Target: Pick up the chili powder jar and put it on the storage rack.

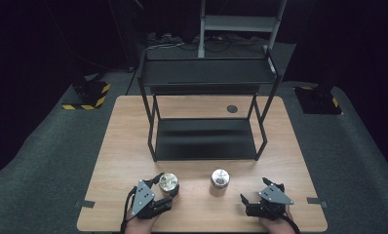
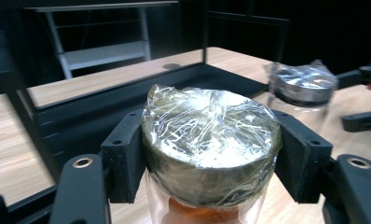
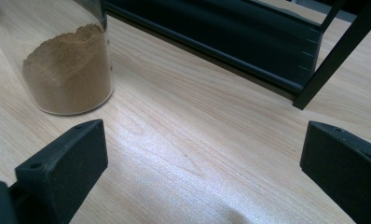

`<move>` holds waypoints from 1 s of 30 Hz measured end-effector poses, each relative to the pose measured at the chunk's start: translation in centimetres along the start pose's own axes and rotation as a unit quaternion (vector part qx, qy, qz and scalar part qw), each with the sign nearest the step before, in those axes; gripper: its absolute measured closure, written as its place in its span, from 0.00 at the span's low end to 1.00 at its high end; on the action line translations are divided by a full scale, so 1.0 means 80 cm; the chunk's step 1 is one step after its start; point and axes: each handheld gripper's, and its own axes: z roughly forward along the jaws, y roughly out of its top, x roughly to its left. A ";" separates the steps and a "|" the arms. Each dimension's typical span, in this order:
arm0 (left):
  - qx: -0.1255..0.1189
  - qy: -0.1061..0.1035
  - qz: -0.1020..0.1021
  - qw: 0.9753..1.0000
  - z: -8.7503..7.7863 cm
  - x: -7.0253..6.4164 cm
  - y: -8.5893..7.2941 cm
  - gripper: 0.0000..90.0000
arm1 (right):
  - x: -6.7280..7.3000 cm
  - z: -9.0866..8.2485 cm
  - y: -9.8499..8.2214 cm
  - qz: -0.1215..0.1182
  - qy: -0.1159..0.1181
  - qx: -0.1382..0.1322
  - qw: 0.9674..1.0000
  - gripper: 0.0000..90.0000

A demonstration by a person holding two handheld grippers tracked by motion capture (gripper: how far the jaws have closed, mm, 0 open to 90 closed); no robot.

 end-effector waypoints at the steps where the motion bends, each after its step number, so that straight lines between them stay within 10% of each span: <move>1: -0.002 0.004 -0.004 1.000 -0.002 0.001 0.000 0.38 | 0.000 0.000 0.000 0.000 0.000 0.000 1.000 0.00; 15: -0.002 0.033 -0.005 0.999 -0.014 0.010 0.011 0.38 | 0.000 0.000 0.000 0.003 0.000 0.000 1.000 0.00; 30: -0.036 0.042 -0.007 0.998 -0.001 0.025 0.087 0.38 | -0.006 0.000 0.000 0.014 0.007 0.001 1.000 0.00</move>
